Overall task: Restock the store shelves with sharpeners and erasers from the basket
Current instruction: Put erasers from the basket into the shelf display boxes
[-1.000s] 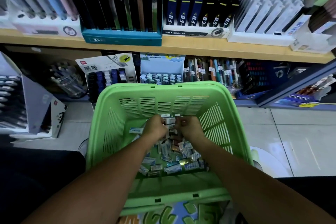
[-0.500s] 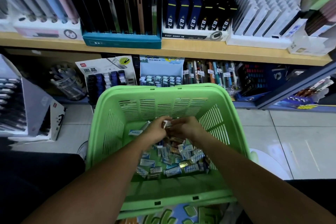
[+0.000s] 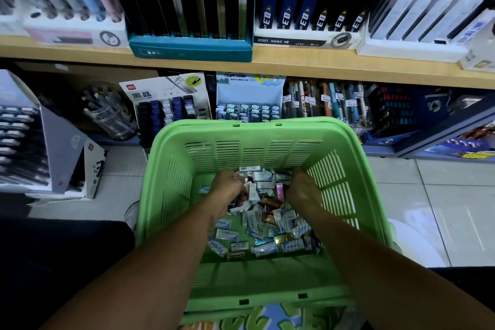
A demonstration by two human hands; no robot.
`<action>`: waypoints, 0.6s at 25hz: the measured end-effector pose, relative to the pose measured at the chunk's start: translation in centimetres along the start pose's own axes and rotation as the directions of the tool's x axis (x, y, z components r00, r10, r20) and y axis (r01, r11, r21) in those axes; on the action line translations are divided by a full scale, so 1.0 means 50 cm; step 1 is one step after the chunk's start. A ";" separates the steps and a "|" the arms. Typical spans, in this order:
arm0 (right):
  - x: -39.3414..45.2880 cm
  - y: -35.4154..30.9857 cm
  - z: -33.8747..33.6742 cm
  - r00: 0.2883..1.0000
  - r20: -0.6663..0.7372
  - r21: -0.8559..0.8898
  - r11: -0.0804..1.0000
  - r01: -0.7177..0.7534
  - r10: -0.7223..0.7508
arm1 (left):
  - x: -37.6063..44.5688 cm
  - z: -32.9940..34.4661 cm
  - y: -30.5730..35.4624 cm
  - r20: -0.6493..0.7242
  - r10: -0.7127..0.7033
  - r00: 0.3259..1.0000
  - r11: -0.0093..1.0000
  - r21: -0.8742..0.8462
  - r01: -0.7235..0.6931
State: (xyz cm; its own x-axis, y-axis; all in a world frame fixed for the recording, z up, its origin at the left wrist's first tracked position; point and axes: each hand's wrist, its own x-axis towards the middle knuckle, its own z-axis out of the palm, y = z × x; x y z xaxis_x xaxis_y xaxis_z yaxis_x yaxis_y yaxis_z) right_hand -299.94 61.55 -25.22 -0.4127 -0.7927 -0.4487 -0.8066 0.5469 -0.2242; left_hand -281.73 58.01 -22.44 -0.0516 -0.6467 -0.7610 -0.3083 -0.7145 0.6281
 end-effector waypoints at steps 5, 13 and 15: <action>0.021 -0.006 0.017 0.995 0.092 -0.068 0.997 0.043 -0.036 | -0.002 -0.001 -0.008 0.016 0.009 1.000 0.999 0.036 -0.009; 0.034 0.020 0.014 0.948 0.312 0.269 0.962 -0.034 -0.054 | 0.004 0.010 -0.005 0.018 0.005 1.000 1.000 0.011 -0.005; 0.021 0.019 0.002 0.949 0.316 0.433 0.891 -0.137 -0.008 | 0.007 0.011 -0.003 0.019 -0.003 1.000 1.000 -0.012 0.003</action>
State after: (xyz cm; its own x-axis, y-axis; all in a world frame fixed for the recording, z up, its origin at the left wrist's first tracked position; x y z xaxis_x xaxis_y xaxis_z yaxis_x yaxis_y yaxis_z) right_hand -301.11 61.26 -25.99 -0.2516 -0.6708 -0.6977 -0.4788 0.7127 -0.5126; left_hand -282.21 58.01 -22.87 -0.0684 -0.6395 -0.7657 -0.2969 -0.7197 0.6276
